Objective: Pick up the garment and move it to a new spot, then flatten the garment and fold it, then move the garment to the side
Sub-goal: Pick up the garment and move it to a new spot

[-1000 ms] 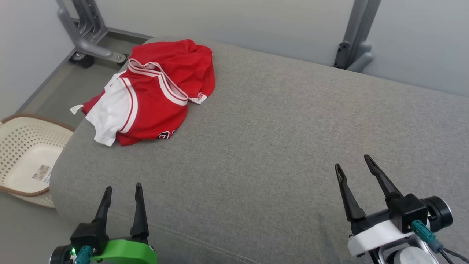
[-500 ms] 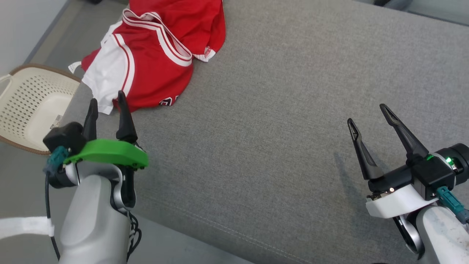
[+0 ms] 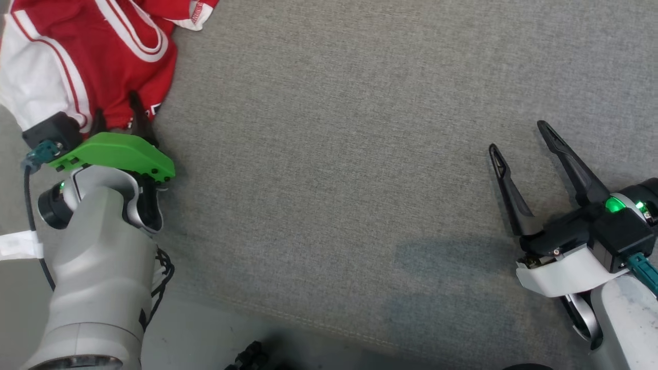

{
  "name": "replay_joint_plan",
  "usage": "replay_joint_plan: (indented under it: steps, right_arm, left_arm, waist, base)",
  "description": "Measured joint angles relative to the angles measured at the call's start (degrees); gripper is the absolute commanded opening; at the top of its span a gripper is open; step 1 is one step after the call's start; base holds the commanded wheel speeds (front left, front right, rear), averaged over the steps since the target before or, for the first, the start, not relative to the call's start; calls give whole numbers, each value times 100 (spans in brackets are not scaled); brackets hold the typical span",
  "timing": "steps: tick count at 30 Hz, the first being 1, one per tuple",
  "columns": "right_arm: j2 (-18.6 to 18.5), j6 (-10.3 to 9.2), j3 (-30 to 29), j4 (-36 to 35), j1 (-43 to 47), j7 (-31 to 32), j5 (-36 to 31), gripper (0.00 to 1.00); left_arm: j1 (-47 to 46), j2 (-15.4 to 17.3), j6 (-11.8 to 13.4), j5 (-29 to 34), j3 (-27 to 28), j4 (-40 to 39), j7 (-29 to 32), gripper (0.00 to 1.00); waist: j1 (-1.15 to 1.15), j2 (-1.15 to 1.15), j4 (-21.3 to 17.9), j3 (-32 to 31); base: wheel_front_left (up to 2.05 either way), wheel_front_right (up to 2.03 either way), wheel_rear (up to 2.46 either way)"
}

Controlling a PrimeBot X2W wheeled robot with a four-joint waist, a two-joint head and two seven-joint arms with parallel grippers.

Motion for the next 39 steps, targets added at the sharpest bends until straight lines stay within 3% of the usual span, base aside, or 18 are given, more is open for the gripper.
replay_joint_plan:
  steps: [6,7,8,9,13,18,23,28,33,39]
  right_arm:
    - [-1,1,-27,-109,4,-15,37,100]
    - [-1,1,-46,-116,9,-16,46,100]
    - [1,2,-66,-119,22,-16,49,100]
    - [4,2,-86,-114,44,-16,52,100]
    - [89,2,-94,-42,113,-15,58,100]
    - [446,2,-78,124,331,-11,102,100]
    - [867,2,54,274,493,-8,162,100]
    - [1139,2,135,332,524,-8,182,100]
    - [1308,2,125,350,398,-8,223,100]
    - [1463,2,79,413,206,-8,324,100]
  left_arm:
    - [-233,248,-59,85,30,276,-77,100]
    - [-250,265,-78,85,44,313,-90,59]
    - [-254,279,-108,82,63,366,-99,10]
    - [-276,290,-160,76,65,433,-108,0]
    - [-287,254,-359,13,85,444,-88,0]
    - [352,62,-565,236,-53,-555,7,0]
    - [1033,-101,-665,279,-1025,-2060,201,0]
    - [1683,-124,-675,-4,-2070,-4062,1044,0]
    - [1801,-144,-361,-157,-3026,-5212,1850,0]
    - [1135,-148,90,-637,-4099,-5266,2070,0]
  waist:
    - [-1,0,-320,206]
    - [-1,1,-355,221]
    - [-1,0,-381,227]
    - [-1,1,-395,219]
    - [-1,0,-418,97]
    - [0,0,-426,-311]
    - [-1,0,-472,-856]
    - [-1,0,-632,-1279]
    - [-1,0,-1018,-1517]
    - [-1,0,-1667,-1659]
  base:
    - [0,0,0]
    - [0,0,0]
    - [0,0,0]
    - [0,0,0]
    - [0,0,0]
    - [0,0,0]
    - [0,0,0]
    - [0,0,0]
    - [0,0,0]
    - [0,0,0]
